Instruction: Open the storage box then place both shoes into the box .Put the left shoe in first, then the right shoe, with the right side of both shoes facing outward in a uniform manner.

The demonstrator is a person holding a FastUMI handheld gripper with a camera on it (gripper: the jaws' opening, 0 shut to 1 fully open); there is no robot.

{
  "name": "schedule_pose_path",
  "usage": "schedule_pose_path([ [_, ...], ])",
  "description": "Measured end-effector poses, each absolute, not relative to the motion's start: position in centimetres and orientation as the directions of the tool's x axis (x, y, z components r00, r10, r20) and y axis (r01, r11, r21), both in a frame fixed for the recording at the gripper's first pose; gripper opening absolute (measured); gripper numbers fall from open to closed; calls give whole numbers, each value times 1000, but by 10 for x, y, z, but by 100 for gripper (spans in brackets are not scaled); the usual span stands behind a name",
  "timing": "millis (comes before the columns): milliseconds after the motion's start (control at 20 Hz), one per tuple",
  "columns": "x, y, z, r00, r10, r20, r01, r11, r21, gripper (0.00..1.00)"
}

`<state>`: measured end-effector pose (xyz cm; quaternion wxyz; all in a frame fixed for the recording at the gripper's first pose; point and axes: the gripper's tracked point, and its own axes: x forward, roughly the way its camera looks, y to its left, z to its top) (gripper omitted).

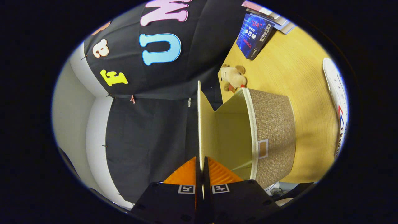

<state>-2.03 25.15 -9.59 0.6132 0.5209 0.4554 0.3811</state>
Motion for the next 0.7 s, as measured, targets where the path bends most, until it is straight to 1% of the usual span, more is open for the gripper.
schedule_pose_path([
  [200,-24,272,-61,317,931,-181,-23,198,980,5],
  [400,-25,303,-30,354,911,-210,-90,257,962,5],
  [550,-22,337,-13,371,900,-229,-113,289,951,7],
  [700,-22,382,5,383,894,-234,-165,315,935,8],
])
